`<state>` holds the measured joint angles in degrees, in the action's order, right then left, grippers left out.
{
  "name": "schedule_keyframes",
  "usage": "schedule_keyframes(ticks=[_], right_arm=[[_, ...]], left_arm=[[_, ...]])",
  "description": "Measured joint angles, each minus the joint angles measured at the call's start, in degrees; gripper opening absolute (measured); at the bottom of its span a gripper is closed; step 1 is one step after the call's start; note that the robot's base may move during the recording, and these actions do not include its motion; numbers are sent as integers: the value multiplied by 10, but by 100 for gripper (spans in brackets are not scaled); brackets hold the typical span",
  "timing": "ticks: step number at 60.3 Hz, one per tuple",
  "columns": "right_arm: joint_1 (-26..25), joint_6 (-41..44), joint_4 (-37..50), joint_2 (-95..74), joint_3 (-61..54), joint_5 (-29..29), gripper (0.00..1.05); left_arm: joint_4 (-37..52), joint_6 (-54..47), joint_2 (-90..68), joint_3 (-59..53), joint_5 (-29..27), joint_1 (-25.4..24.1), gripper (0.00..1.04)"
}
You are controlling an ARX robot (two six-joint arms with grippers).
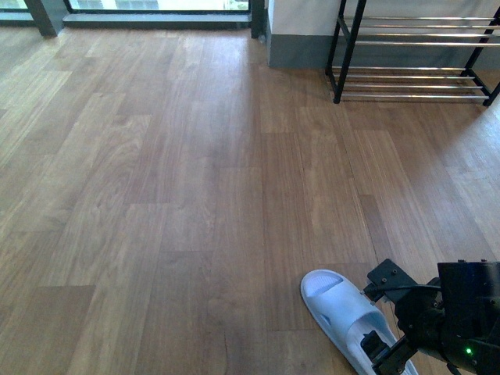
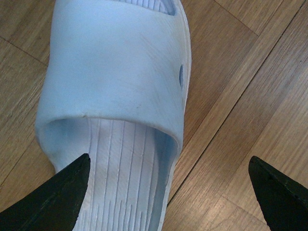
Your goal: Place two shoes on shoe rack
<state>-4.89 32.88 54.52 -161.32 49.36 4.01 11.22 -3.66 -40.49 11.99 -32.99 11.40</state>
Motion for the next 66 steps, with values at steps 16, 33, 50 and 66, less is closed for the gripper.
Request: schedule_keyframes(ticks=[16,33,50,66], right_arm=[[-2,9,1,-34,43,-2,95],[-2,1,-2,-59,87,-4,95],[0,-24,3,-82,125,-5,95],[0,-44,13,-105,141,-9,67]], left_arm=[[0,0,0,0,0,0,2],[0,0,0,0,0,0,2],[0,0,0,0,0,0,2],[0,0,0,0,0,0,2]])
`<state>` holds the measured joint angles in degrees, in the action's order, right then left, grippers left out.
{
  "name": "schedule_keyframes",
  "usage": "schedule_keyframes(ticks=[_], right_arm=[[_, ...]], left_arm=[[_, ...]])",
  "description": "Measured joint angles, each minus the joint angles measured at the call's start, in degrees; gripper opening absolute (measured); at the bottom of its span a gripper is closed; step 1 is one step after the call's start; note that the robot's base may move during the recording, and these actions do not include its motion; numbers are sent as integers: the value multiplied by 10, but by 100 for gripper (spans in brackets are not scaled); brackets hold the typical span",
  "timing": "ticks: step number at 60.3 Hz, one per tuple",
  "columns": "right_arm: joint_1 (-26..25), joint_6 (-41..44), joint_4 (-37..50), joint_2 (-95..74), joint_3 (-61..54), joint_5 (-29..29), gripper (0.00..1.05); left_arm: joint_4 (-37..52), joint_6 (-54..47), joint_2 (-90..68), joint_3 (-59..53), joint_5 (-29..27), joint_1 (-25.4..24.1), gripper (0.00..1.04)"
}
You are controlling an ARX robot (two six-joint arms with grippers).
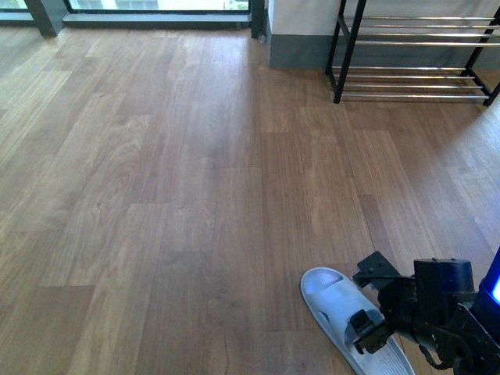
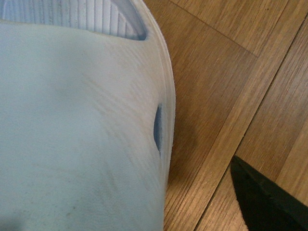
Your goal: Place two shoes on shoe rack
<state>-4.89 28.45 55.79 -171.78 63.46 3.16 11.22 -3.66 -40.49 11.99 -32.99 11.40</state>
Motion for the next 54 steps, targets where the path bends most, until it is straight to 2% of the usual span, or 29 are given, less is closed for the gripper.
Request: schedule_keyframes(ticks=[28,43,54], right_arm=[[-11,-5,16,12,-20,-14,1],[-31,16,15,121,-93,9,1],[-61,62,-21,342,-212,35,1]], left_arm=[[0,0,0,0,0,0,2],[0,0,0,0,0,0,2],[0,0,0,0,0,0,2]])
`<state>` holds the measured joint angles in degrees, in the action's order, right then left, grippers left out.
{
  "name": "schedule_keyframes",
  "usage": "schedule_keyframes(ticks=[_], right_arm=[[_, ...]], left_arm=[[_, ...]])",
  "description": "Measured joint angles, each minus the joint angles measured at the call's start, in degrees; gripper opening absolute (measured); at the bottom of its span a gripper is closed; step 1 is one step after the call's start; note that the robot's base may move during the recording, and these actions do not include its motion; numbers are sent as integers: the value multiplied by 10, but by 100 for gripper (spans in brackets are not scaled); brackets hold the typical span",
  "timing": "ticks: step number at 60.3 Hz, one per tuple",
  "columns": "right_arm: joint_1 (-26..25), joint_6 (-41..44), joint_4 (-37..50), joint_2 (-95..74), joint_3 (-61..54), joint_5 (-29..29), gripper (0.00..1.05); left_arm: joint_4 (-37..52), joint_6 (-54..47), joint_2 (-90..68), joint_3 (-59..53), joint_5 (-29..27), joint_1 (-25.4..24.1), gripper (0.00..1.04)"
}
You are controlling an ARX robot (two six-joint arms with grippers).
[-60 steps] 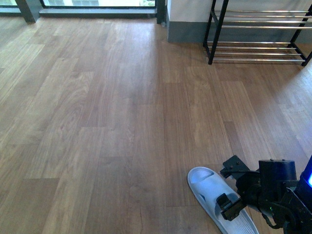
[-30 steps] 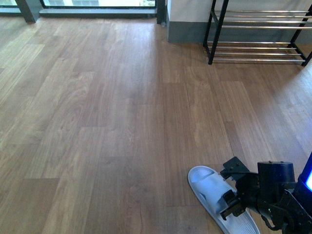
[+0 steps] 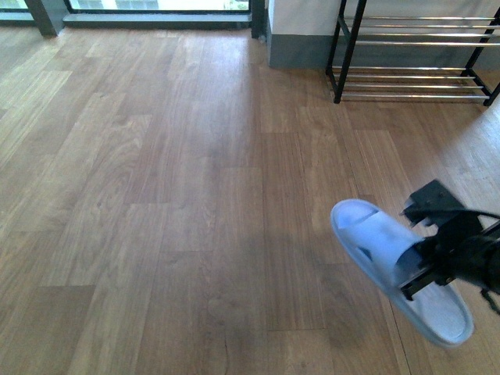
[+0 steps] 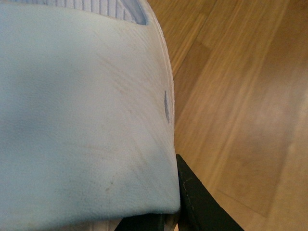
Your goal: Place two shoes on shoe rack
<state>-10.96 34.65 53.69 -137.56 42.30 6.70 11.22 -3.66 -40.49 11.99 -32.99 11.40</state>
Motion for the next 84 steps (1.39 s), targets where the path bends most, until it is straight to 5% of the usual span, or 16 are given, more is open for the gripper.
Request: schedule_keyframes(ticks=[41,84], right_arm=[[-52,-52,-351,806,-255,114,1],[-51,-64,-357,855,-257,117,1]], left_arm=[[0,0,0,0,0,0,2],[0,0,0,0,0,0,2]])
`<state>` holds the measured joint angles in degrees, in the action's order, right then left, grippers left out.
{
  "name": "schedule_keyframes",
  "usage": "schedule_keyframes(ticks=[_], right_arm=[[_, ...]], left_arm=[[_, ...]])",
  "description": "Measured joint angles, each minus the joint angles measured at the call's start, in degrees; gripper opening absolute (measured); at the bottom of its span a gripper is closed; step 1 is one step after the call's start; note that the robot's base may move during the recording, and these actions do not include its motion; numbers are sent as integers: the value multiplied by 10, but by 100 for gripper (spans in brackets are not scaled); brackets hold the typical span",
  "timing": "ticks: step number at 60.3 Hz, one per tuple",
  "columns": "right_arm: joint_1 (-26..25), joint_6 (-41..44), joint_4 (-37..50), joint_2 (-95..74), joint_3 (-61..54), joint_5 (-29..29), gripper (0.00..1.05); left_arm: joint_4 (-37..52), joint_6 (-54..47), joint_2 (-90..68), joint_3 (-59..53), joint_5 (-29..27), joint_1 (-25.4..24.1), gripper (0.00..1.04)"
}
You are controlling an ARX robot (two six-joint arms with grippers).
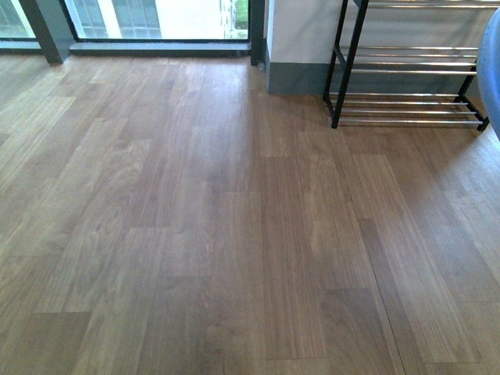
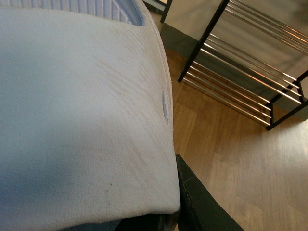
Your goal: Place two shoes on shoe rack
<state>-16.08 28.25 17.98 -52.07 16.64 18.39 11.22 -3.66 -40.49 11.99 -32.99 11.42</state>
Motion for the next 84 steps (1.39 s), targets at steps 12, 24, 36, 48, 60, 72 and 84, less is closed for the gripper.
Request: schedule_keyframes(ticks=[12,24,36,48,60,72,84], right_arm=[[0,0,0,0,0,0,1],[0,0,0,0,0,0,1],[0,0,0,0,0,0,1],[0,0,0,0,0,0,1],[0,0,0,0,0,1,1],[2,0,0,0,0,1,1],[2,0,0,0,0,1,1]], left_arm=[[0,0,0,0,0,0,2],[0,0,0,0,0,0,2],[0,0,0,0,0,0,2],[0,0,0,0,0,0,2],[0,0,0,0,-1,0,2],[0,0,0,0,0,0,2],[0,0,0,0,0,0,2]])
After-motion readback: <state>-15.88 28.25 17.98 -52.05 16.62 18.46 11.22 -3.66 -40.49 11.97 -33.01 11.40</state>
